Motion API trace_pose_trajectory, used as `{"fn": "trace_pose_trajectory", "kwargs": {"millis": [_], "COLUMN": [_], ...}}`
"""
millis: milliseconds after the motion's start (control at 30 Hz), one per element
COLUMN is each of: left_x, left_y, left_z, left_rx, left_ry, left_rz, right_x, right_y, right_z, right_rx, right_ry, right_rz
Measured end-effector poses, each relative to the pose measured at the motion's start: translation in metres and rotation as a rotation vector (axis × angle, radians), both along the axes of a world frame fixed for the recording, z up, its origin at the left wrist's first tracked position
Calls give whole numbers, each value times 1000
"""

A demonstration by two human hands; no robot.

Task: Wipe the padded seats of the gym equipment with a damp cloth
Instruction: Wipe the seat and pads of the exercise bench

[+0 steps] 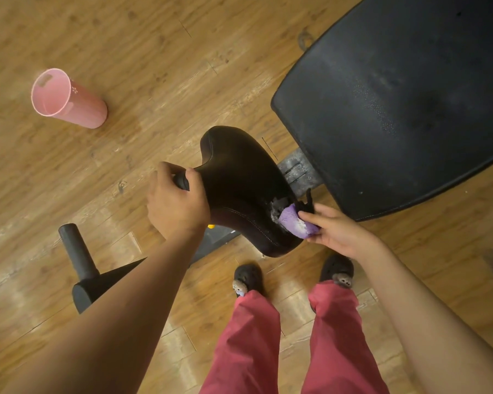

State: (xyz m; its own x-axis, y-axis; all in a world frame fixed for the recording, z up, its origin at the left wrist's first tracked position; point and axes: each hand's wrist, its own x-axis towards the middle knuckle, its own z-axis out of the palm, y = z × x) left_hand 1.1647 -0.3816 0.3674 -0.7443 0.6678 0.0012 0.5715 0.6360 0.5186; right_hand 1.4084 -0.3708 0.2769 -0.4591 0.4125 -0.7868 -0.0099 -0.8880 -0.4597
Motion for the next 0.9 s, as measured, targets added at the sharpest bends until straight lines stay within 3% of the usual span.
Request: {"fn": "trace_pose_trajectory", "kwargs": {"millis": [133,300,433,567,667,800,900], "left_x": [-1,1,2,1,1,3,4], "left_y": [0,0,0,0,1,0,0], "left_z": [1,4,4,3,3,5,7], "left_rx": [-7,-15,-22,-25,-28,-20,-11], "left_ry": [-4,-2,-13,-11,-8,-16,-13], "left_rz": [-13,-16,-21,-15,-15,-12,-8], "right_x": [-16,-22,-29,-25,-21,-30,-40], "right_y": [3,7,11,26,25,5,2], "right_z": [5,13,8,-14,-17,8,12], "right_rx": [150,494,762,720,642,616,667], "right_ry": [-40,-261,-556,-770,-698,-395,-361], "right_rz": [103,309,417,433,380,308,296]}}
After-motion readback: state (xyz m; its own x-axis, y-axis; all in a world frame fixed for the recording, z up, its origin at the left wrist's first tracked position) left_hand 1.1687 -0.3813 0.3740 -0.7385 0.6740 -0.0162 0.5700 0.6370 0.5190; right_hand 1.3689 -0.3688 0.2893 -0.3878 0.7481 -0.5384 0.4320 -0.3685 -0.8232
